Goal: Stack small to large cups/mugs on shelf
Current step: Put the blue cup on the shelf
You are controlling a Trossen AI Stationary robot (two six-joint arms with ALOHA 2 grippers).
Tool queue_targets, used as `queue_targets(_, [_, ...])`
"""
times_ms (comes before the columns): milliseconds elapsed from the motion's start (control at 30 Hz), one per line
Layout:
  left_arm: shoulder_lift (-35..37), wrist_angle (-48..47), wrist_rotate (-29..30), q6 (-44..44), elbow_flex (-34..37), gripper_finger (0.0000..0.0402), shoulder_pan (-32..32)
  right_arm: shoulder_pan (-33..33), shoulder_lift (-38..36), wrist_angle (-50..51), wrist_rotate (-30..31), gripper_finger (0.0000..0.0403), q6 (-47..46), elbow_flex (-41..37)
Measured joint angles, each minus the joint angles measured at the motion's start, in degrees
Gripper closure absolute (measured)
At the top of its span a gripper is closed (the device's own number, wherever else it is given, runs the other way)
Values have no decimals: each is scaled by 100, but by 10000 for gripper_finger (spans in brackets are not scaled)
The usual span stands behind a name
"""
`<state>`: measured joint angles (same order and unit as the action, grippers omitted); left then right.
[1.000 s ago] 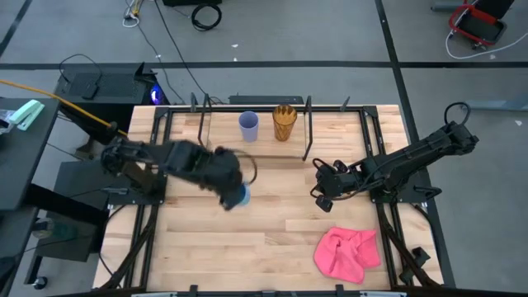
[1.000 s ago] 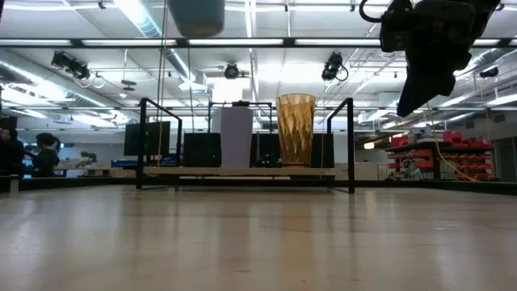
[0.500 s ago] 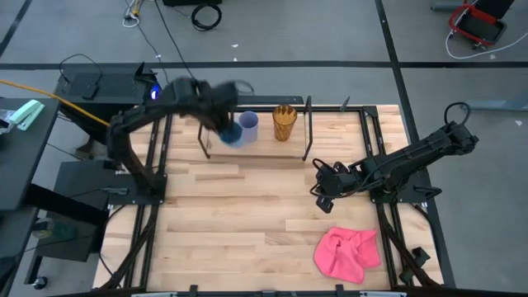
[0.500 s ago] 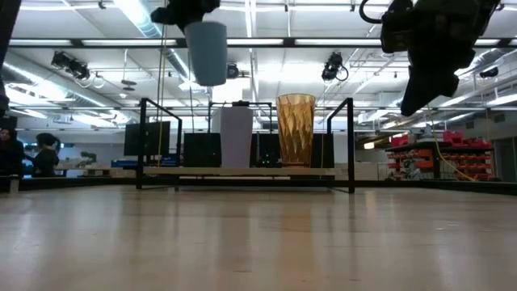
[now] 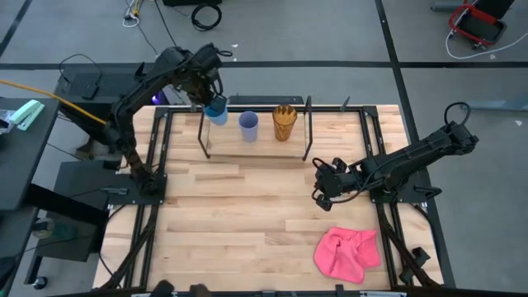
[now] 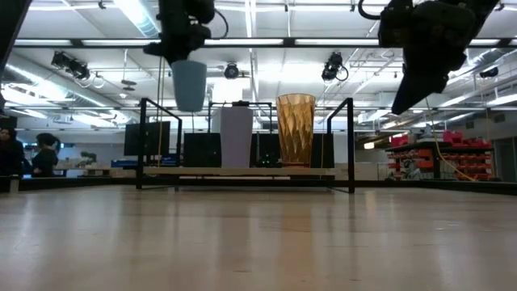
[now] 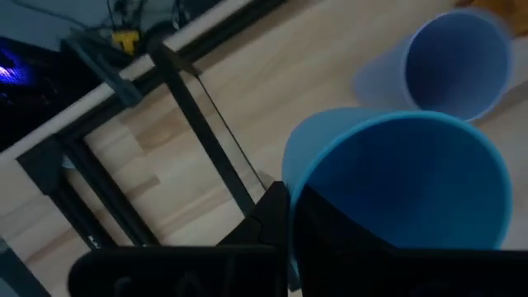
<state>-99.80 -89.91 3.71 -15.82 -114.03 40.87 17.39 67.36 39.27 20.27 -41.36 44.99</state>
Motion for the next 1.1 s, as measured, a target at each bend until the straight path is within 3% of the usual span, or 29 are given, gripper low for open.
queue_targets(567, [-1002, 812, -204, 735, 813, 391, 269, 0, -1, -36, 7, 353, 16, 0])
queue_targets(1100, [-968, 1512, -474, 935, 1763, 391, 290, 0, -1, -41, 70, 353, 62, 0])
